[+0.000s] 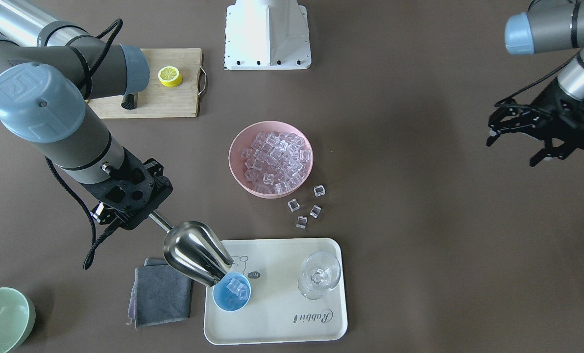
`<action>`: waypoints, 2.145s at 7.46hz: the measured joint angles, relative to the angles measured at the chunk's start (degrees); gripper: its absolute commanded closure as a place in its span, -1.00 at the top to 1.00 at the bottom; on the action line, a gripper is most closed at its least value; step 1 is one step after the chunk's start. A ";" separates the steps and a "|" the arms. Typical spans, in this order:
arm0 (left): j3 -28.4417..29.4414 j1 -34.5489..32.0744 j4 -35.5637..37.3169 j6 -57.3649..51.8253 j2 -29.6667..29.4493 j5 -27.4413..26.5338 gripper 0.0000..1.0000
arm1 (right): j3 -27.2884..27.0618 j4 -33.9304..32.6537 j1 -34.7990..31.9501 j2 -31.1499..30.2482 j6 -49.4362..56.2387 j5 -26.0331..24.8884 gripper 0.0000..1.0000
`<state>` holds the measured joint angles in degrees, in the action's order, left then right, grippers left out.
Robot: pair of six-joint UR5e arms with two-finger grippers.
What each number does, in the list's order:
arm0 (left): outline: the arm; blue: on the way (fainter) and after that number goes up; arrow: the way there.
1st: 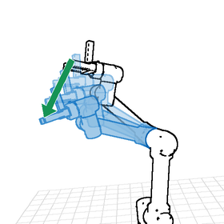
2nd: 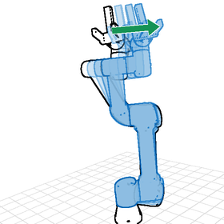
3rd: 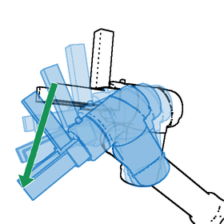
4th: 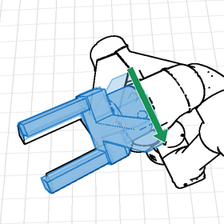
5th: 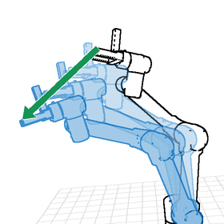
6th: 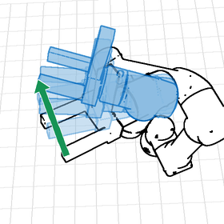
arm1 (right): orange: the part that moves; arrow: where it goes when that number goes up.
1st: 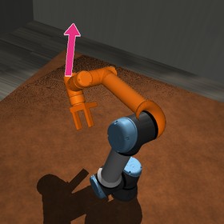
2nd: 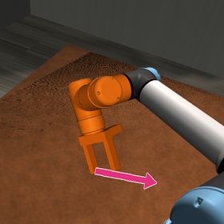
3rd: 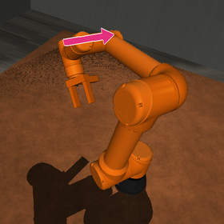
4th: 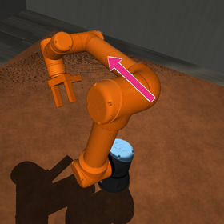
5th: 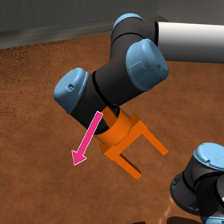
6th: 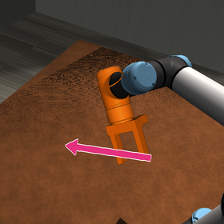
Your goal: Put ice in cup with scoop
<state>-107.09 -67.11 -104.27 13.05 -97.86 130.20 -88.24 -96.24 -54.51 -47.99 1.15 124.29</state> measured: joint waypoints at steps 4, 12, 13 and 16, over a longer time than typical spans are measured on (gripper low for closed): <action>0.09 -19.83 0.13 -0.42 10.09 5.66 0.99 | -3.10 -8.57 -5.74 -0.24 2.10 2.17 -1.00; 4.84 -28.88 10.89 -14.31 15.61 -1.82 0.99 | -26.05 10.22 -17.62 -47.03 -24.74 6.46 -1.00; 4.37 -28.97 11.09 -14.34 15.79 -1.59 0.99 | -24.65 15.88 -17.75 -50.45 -27.11 5.66 -1.00; 3.73 -28.98 11.15 -14.18 16.02 4.80 0.99 | -17.55 27.42 -17.38 -53.49 -33.34 2.61 -1.00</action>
<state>-103.36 -96.09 -93.12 -1.13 -81.85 135.00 -105.79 -68.82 -71.89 -101.48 -32.20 126.90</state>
